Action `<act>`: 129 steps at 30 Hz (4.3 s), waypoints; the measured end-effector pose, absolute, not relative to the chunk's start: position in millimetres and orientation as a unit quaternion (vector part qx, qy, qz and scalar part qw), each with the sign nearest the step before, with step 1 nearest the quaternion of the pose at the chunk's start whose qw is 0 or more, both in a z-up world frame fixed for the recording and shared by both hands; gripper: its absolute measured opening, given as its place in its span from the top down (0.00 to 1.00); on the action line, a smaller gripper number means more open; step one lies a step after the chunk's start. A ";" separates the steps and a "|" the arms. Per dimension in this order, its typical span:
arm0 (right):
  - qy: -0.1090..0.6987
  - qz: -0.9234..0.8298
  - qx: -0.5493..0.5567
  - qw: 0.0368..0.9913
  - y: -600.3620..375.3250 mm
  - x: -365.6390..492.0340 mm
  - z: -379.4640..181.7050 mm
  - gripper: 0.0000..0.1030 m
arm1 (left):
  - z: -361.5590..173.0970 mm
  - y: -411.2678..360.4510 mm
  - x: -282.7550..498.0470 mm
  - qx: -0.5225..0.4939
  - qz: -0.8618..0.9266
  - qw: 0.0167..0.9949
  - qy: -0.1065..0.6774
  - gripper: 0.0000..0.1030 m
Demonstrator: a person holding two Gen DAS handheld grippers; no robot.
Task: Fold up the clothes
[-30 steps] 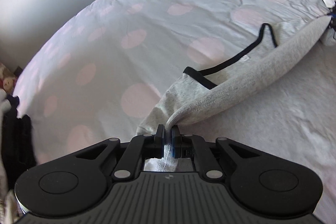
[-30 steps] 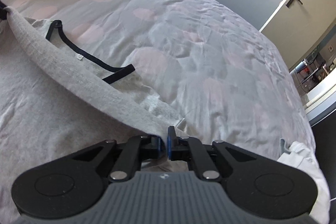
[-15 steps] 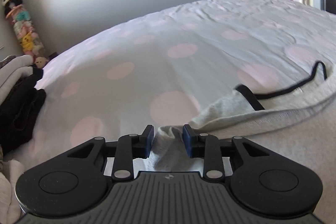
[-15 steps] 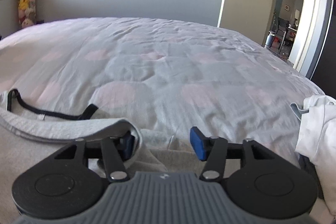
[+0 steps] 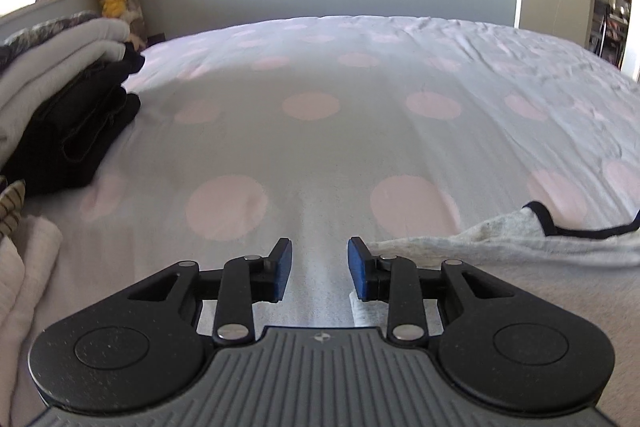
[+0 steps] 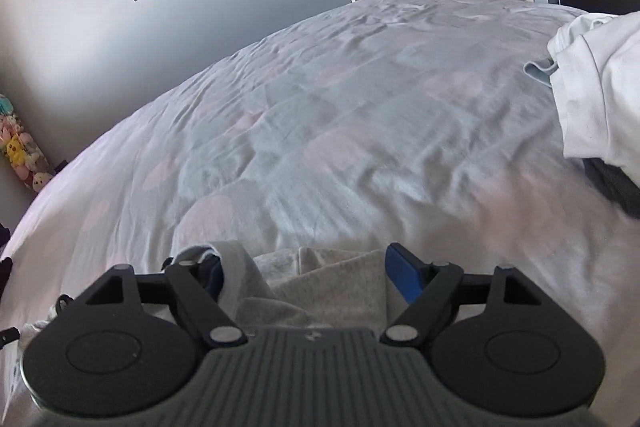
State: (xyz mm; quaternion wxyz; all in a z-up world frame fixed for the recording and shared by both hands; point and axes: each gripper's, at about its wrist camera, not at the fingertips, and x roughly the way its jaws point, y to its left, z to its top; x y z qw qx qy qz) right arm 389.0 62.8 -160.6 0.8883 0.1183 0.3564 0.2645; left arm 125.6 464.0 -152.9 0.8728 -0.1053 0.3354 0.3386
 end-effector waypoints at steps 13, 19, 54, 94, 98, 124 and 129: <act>0.364 0.265 0.094 0.888 67.7 394.1 -171.5 0.16 | -166.2 466.6 127.9 -0.124 0.312 0.874 0.351 0.62; 0.360 0.270 0.211 0.868 51.5 406.3 -178.4 0.06 | -169.7 464.6 128.6 -0.118 0.312 0.874 0.353 0.62; 0.180 0.246 -0.153 0.940 113.5 370.3 -154.9 0.62 | -174.0 461.8 136.0 -0.107 0.315 0.876 0.350 0.67; 0.371 0.315 0.202 0.850 57.6 426.9 -191.4 0.91 | -158.5 466.9 119.1 -0.167 0.317 0.892 0.275 0.98; 0.323 0.318 0.208 0.867 46.0 415.6 -171.4 0.96 | -143.8 460.5 113.3 -0.151 0.319 0.903 0.244 0.98; 0.379 0.235 0.157 0.881 19.1 363.7 -156.9 0.57 | -133.0 437.2 71.0 -0.229 0.322 0.844 0.363 0.73; 0.417 0.205 0.150 0.873 -8.5 326.8 -153.8 0.53 | -138.6 413.1 44.6 -0.245 0.319 0.820 0.407 0.72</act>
